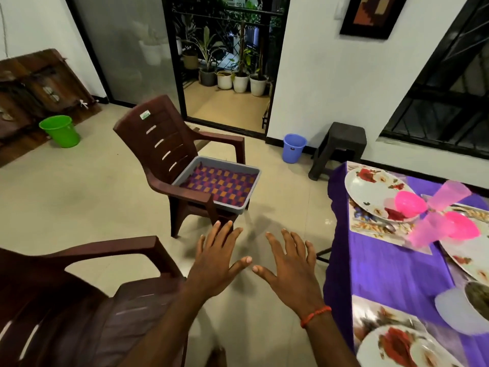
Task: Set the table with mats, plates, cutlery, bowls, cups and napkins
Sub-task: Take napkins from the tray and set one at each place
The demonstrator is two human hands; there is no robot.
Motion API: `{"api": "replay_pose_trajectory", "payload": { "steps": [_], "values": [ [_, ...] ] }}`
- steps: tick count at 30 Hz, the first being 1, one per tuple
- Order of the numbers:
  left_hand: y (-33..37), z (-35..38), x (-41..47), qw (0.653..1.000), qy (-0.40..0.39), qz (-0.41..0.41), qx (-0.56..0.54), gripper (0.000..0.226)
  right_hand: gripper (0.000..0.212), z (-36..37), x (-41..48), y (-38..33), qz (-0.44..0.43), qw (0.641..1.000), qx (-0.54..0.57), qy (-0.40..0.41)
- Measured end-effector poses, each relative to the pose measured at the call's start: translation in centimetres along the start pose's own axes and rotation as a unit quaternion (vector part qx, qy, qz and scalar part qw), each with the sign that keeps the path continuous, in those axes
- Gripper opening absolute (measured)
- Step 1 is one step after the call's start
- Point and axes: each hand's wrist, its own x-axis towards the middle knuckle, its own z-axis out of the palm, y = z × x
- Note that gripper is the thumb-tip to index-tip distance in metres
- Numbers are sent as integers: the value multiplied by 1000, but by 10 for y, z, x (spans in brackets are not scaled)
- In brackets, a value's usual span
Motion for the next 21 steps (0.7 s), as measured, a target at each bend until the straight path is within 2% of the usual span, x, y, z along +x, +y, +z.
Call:
{"api": "replay_pose_trajectory", "payload": {
  "steps": [3, 6, 13, 17, 21],
  "values": [
    [-12, -8, 40, 1000, 11, -3, -7, 90, 98, -9, 40, 0, -4, 1000, 7, 19],
    [-23, -13, 76, 1000, 16, -4, -16, 97, 105, -16, 75, 3, -3, 1000, -3, 30],
    [-33, -14, 141, 999, -4, 2, -33, 95, 105, -25, 141, 15, 12, 1000, -14, 19],
    [-38, -7, 189, 1000, -10, -8, -25, 86, 106, -27, 187, 34, 14, 1000, -11, 16],
    [-37, 0, 246, 999, -20, -29, -14, 82, 94, -29, 249, 63, 13, 1000, -1, -4]
  ]
}}
